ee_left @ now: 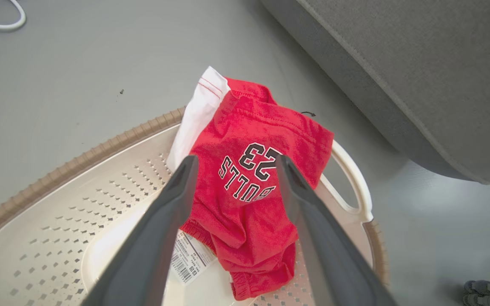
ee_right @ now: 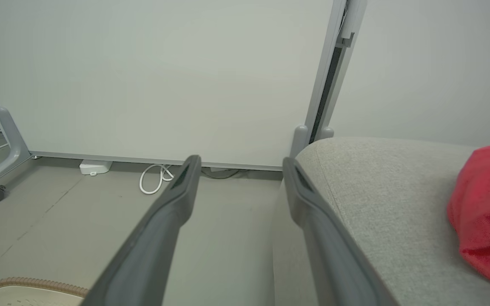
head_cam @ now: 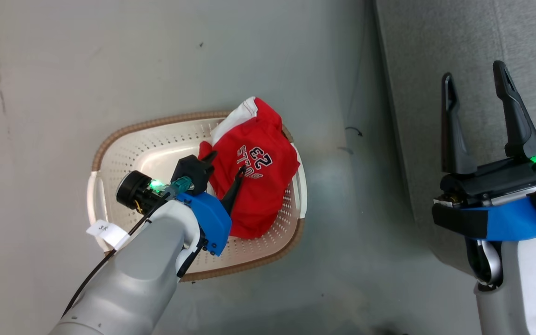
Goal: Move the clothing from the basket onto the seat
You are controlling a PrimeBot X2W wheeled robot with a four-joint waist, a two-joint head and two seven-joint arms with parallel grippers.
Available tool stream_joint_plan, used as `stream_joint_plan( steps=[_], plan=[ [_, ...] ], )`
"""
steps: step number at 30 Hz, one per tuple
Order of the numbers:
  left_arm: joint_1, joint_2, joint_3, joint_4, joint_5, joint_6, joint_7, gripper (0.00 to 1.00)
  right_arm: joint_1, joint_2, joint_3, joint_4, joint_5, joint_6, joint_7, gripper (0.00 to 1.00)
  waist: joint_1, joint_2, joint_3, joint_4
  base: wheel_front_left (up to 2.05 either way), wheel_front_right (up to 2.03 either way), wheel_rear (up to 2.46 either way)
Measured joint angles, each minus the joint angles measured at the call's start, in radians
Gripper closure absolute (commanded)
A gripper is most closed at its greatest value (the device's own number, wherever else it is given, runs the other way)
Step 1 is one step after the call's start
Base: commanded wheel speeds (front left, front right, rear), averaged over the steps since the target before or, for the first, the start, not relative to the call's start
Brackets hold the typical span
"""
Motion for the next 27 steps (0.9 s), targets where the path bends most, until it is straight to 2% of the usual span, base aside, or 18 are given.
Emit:
stream_joint_plan(
  steps=[8, 16, 27],
  plan=[
    [-0.039, -0.005, -0.098, 0.049, -0.150, 0.000, 0.063, 0.00, -0.019, 0.000, 0.011, -0.034, -0.007, 0.000, 0.000, 0.00, 0.0000, 0.0000, 0.094, -0.006, 0.00, 0.00, 0.00],
    [-0.077, 0.019, -0.174, 0.048, -0.287, 0.000, 0.148, 0.00, -0.025, 0.000, 0.023, -0.074, -0.007, 0.000, 0.000, 0.00, 0.0000, 0.0000, 0.170, -0.020, 0.00, 0.00, 0.00],
    [-0.128, 0.049, -0.208, 0.043, -0.477, 0.000, 0.243, 0.00, -0.031, 0.000, 0.033, -0.119, -0.005, 0.000, 0.000, 0.00, -0.0001, 0.0000, 0.261, -0.040, 0.00, 0.00, 0.00]
  ],
)
